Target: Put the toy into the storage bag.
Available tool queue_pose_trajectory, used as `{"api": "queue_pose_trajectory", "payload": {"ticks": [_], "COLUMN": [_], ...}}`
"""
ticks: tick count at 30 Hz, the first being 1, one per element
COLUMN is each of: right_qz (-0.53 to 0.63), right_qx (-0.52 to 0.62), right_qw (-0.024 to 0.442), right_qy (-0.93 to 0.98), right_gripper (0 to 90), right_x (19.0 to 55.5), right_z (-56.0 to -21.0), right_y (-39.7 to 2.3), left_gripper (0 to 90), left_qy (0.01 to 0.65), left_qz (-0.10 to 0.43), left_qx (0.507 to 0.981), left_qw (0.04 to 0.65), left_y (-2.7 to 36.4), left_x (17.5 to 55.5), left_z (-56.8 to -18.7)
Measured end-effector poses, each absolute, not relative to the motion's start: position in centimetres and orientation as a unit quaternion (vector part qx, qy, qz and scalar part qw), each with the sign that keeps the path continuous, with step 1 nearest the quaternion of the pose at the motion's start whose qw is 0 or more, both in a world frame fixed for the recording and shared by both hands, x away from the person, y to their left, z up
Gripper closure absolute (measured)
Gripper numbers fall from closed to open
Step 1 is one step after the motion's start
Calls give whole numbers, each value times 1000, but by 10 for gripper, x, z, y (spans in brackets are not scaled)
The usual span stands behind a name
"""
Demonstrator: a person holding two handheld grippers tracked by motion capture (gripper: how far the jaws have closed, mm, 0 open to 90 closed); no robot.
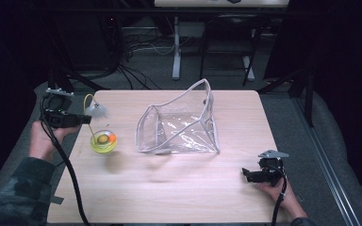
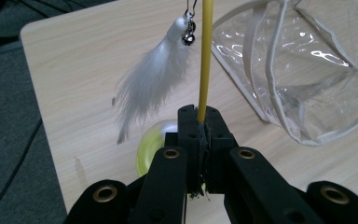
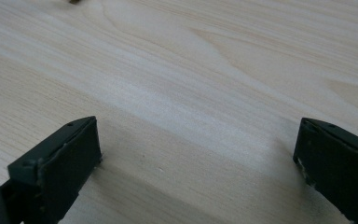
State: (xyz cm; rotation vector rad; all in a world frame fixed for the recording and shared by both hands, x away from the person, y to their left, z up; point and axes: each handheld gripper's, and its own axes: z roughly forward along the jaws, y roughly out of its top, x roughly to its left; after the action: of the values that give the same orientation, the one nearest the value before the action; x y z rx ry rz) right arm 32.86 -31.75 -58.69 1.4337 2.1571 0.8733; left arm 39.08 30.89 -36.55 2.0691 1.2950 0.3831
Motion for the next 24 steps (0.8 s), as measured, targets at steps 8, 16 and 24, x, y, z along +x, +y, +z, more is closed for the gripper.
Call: {"api": "queue_pose_trajectory", "payload": {"ticks": [8, 16, 24], "right_qz": [311, 311, 311], "right_qx": [513, 513, 513], "right_qw": [203, 203, 203], "right_qy": [774, 774, 774], "right_gripper": [0, 0, 0], "right_x": [329, 329, 329], "right_z": [-587, -587, -587], "right_y": [-318, -318, -318], "left_gripper": [884, 883, 884], "left_qy": [491, 486, 482], "left_qz": [157, 166, 174], "left_qx": [787, 782, 777], "left_qw": [340, 352, 365], "left_y": [312, 310, 310], "left_x": [392, 393, 394], "left_z": [-351, -338, -327]}}
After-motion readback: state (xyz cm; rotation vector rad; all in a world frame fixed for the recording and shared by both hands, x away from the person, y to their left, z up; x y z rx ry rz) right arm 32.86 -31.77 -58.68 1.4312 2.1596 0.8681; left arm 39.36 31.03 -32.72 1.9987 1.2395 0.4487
